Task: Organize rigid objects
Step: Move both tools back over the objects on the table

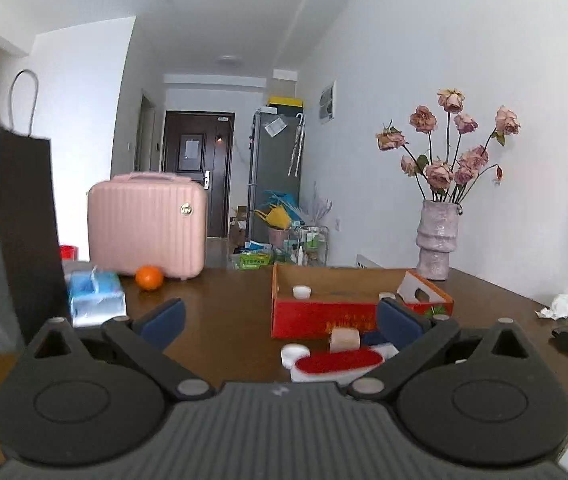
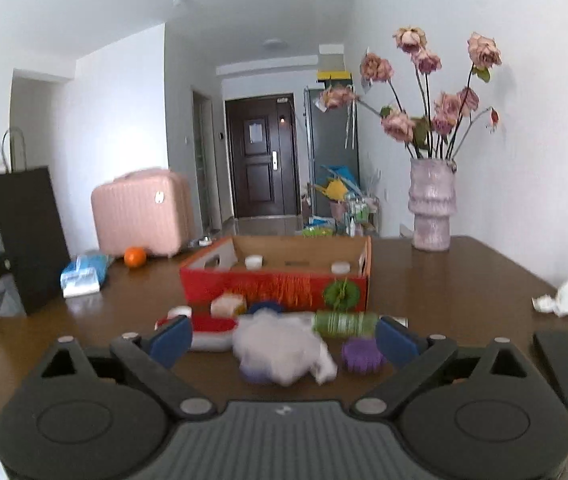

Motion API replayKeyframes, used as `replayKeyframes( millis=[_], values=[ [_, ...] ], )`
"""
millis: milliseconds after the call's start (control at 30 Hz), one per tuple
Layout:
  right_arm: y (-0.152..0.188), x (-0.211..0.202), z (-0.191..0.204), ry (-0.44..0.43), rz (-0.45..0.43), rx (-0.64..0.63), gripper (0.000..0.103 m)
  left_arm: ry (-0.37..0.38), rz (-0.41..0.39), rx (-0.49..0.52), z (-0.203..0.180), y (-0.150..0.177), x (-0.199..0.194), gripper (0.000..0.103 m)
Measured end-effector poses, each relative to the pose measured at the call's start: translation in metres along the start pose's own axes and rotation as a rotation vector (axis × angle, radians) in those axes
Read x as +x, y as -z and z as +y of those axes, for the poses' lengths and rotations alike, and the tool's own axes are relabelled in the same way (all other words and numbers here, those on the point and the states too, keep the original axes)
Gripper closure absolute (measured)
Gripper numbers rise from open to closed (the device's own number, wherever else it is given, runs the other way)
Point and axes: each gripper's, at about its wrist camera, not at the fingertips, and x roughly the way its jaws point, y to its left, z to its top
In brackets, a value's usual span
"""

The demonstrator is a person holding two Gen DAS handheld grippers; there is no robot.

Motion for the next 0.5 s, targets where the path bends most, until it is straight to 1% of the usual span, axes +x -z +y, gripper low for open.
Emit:
replayKeyframes(
  millis=[100, 167, 267, 367, 433, 500],
  values=[
    [0.019, -0.006, 0.005, -0.001, 0.012, -0.002, 0.002, 0.041, 0.006, 0.013, -0.002, 0.015, -0.002, 0.0],
    [0.027, -0.002, 0.007, -0.006, 0.026, -0.008, 0.002, 0.048, 0.015, 0.06, -0.009, 0.023, 0.005, 0.0],
    [0.037, 0.005, 0.009, 0.015, 0.029, -0.014, 0.002, 0.071, 0.025, 0.073, -0.017, 0.036, 0.016, 0.0],
    [0.045, 0.014, 0.008, 0.015, 0.028, 0.0, 0.002, 0.099, 0.075, 0.061, -0.024, 0.052, 0.031, 0.0],
    [0.046, 0.023, 0.006, 0.016, 0.027, 0.018, 0.002, 0.096, 0.135, 0.073, -0.028, 0.056, 0.047, 0.0],
    [0.046, 0.034, 0.002, 0.019, 0.028, 0.046, 0.002, 0.115, 0.16, 0.068, -0.03, 0.058, 0.062, 0.0]
  ],
)
